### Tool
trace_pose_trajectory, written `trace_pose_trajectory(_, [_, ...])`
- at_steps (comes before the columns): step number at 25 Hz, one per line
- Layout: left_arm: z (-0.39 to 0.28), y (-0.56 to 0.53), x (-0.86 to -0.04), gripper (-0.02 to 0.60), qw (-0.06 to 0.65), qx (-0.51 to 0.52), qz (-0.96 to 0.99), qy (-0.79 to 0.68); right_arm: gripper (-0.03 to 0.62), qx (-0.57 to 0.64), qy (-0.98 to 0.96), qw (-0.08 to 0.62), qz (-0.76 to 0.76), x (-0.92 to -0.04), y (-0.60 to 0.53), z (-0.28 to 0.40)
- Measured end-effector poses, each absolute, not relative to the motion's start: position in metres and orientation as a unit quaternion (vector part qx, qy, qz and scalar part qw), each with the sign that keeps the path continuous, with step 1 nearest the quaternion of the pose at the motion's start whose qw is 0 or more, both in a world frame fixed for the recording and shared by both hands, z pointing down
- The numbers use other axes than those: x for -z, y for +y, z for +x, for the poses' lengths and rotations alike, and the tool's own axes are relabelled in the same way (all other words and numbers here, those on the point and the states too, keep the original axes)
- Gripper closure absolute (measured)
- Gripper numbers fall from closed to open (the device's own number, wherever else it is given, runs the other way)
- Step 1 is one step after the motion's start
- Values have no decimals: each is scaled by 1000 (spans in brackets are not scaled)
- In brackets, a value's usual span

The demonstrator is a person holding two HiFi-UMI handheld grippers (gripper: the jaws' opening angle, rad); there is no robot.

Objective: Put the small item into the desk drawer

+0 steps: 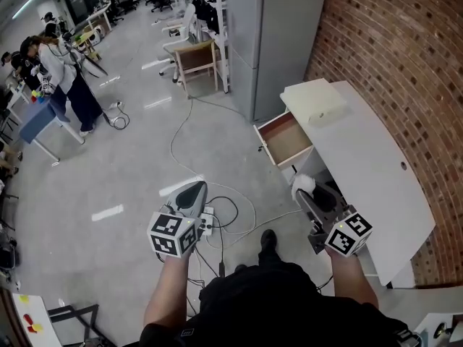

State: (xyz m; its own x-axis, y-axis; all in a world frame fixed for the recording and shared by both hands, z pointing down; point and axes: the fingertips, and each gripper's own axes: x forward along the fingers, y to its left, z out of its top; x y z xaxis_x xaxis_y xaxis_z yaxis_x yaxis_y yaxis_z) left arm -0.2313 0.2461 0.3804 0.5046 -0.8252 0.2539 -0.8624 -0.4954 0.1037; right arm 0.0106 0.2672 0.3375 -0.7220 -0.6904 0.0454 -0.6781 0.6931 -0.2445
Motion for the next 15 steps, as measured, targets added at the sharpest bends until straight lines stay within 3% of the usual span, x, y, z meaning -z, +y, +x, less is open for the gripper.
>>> trace_pose_trajectory(15, [-175,124,-397,569,127,-109,863,-478,445,156,916,28,-367,-359,139,60])
